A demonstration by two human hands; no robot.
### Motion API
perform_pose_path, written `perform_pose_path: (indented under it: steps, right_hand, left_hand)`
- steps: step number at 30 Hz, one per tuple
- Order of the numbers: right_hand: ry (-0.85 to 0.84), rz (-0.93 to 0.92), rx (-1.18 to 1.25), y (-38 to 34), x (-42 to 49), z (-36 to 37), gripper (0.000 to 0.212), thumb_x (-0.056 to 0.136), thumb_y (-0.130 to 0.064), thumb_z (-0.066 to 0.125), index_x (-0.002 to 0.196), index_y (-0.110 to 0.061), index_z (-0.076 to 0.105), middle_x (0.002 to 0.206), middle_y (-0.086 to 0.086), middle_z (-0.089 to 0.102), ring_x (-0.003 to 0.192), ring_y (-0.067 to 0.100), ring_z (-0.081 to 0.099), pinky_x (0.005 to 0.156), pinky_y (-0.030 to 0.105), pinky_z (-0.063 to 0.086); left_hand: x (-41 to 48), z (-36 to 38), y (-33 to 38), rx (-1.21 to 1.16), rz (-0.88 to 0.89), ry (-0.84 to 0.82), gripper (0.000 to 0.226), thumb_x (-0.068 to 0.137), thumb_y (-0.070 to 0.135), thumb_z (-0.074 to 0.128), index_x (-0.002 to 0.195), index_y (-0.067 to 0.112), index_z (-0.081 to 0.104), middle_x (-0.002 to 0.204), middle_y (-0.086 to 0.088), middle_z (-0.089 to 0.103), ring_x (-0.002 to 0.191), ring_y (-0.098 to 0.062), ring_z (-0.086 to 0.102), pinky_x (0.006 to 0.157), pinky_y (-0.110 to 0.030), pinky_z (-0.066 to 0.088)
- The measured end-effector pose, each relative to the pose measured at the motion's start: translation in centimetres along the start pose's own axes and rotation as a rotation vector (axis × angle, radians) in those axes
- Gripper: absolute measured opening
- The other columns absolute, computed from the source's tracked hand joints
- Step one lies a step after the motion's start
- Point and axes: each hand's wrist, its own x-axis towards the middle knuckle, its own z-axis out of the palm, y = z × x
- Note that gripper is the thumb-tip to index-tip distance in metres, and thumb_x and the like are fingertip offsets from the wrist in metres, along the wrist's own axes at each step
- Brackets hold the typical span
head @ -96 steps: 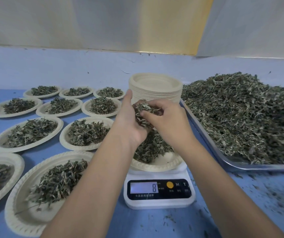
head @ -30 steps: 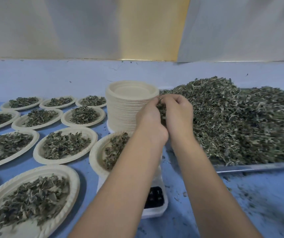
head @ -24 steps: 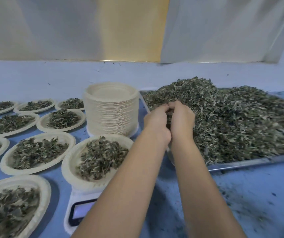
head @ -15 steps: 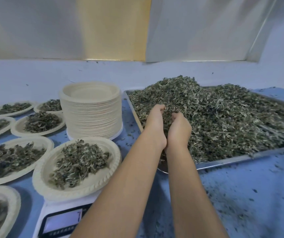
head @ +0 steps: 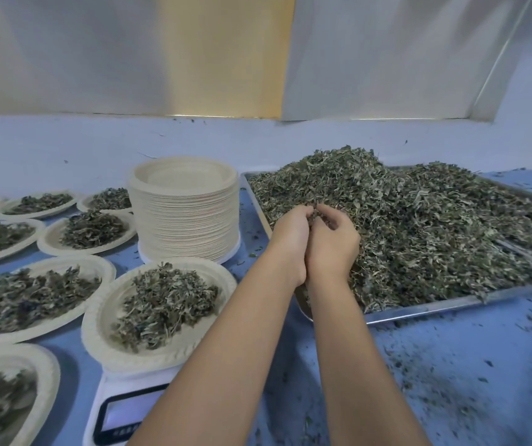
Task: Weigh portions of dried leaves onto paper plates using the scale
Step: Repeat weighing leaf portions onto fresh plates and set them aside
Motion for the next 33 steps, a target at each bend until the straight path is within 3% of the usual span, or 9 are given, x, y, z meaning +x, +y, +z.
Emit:
perform_pose_path:
  steps: [3, 6, 10, 14, 18, 22, 24, 29, 33]
  right_hand:
    - [-0.009, 0.030, 0.027, -0.1, -0.3, 0.8, 0.027, 0.091, -0.008, 0.050, 0.110, -0.018, 0.066, 0.109, 0.000, 0.067, 0.098, 0.018, 0.063, 0.088, 0.036, 0.051]
    - [-0.073, -0.016, 0.003, -0.3, -1.4, 2.1, 0.021, 0.091, -0.011, 0.051, 0.105, -0.015, 0.066, 0.103, 0.004, 0.068, 0.098, 0.022, 0.064, 0.088, 0.040, 0.052]
    - [-0.260, -0.107, 0.089, -0.7, -4.1, 4.5, 0.020, 0.092, -0.009, 0.049, 0.093, -0.015, 0.068, 0.096, 0.006, 0.070, 0.096, 0.027, 0.065, 0.086, 0.042, 0.052]
    - [-0.456, 0.015, 0.358, -1.5, -6.5, 6.0, 0.029, 0.091, -0.003, 0.048, 0.083, -0.019, 0.071, 0.094, 0.008, 0.071, 0.094, 0.021, 0.066, 0.084, 0.032, 0.052]
    - [-0.651, 0.036, 0.374, -2.2, -7.4, 6.0, 0.027, 0.094, -0.002, 0.043, 0.093, -0.009, 0.069, 0.094, 0.007, 0.072, 0.090, 0.017, 0.070, 0.079, 0.023, 0.056]
    - [-0.647, -0.032, 0.240, -1.9, -7.5, 5.9, 0.026, 0.094, -0.003, 0.044, 0.096, -0.008, 0.069, 0.098, 0.005, 0.072, 0.091, 0.013, 0.069, 0.077, 0.017, 0.054]
    - [-0.620, -0.063, 0.144, -1.2, -7.1, 5.7, 0.026, 0.093, -0.004, 0.046, 0.092, -0.012, 0.071, 0.098, 0.002, 0.072, 0.095, 0.012, 0.068, 0.082, 0.019, 0.052]
    - [-0.601, -0.053, 0.076, 0.5, -6.4, 5.5, 0.028, 0.091, -0.004, 0.047, 0.085, -0.019, 0.070, 0.094, -0.003, 0.073, 0.093, 0.008, 0.069, 0.082, 0.020, 0.050]
    - [-0.616, -0.043, 0.042, 1.3, -6.5, 5.8, 0.028, 0.090, -0.006, 0.048, 0.085, -0.019, 0.072, 0.093, -0.002, 0.074, 0.092, 0.008, 0.070, 0.087, 0.026, 0.052]
  left_hand:
    - [-0.8, -0.2, 0.4, 0.031, 0.029, -0.006, 0.027, 0.098, 0.027, 0.046, 0.110, 0.011, 0.063, 0.079, 0.002, 0.062, 0.074, -0.012, 0.058, 0.060, -0.026, 0.045]
    - [-2.0, -0.9, 1.1, 0.096, 0.152, 0.031, 0.033, 0.100, 0.021, 0.040, 0.120, 0.003, 0.058, 0.074, 0.003, 0.053, 0.066, -0.008, 0.050, 0.058, -0.020, 0.041]
    - [-3.2, -4.1, 2.4, 0.178, 0.359, 0.106, 0.032, 0.097, 0.016, 0.042, 0.071, 0.018, 0.060, 0.056, 0.005, 0.057, 0.050, -0.008, 0.053, 0.045, -0.018, 0.042]
    - [-4.1, -8.5, 3.9, 0.181, 0.426, 0.188, 0.032, 0.095, 0.012, 0.044, 0.066, 0.015, 0.056, 0.057, 0.005, 0.056, 0.047, -0.003, 0.051, 0.052, -0.018, 0.039]
    - [-5.2, -12.6, 4.9, 0.272, 0.420, 0.267, 0.017, 0.092, 0.013, 0.043, 0.080, 0.018, 0.055, 0.083, -0.001, 0.056, 0.080, -0.012, 0.051, 0.072, -0.025, 0.035]
    - [-6.5, -15.2, 5.3, 0.303, 0.477, 0.286, 0.018, 0.094, 0.012, 0.045, 0.097, 0.020, 0.061, 0.102, 0.001, 0.063, 0.096, -0.006, 0.057, 0.068, -0.012, 0.040]
    - [-6.8, -16.5, 4.9, 0.341, 0.487, 0.335, 0.024, 0.094, 0.016, 0.045, 0.109, 0.024, 0.062, 0.112, 0.005, 0.064, 0.104, -0.004, 0.057, 0.079, -0.021, 0.040]
    - [-6.5, -19.1, 3.9, 0.285, 0.499, 0.442, 0.025, 0.093, 0.011, 0.043, 0.105, 0.020, 0.064, 0.106, 0.005, 0.067, 0.107, -0.009, 0.059, 0.081, -0.026, 0.042]
    - [-6.0, -20.2, 3.6, 0.304, 0.499, 0.502, 0.027, 0.091, 0.009, 0.045, 0.090, 0.028, 0.063, 0.112, 0.004, 0.066, 0.111, -0.010, 0.058, 0.100, -0.033, 0.043]
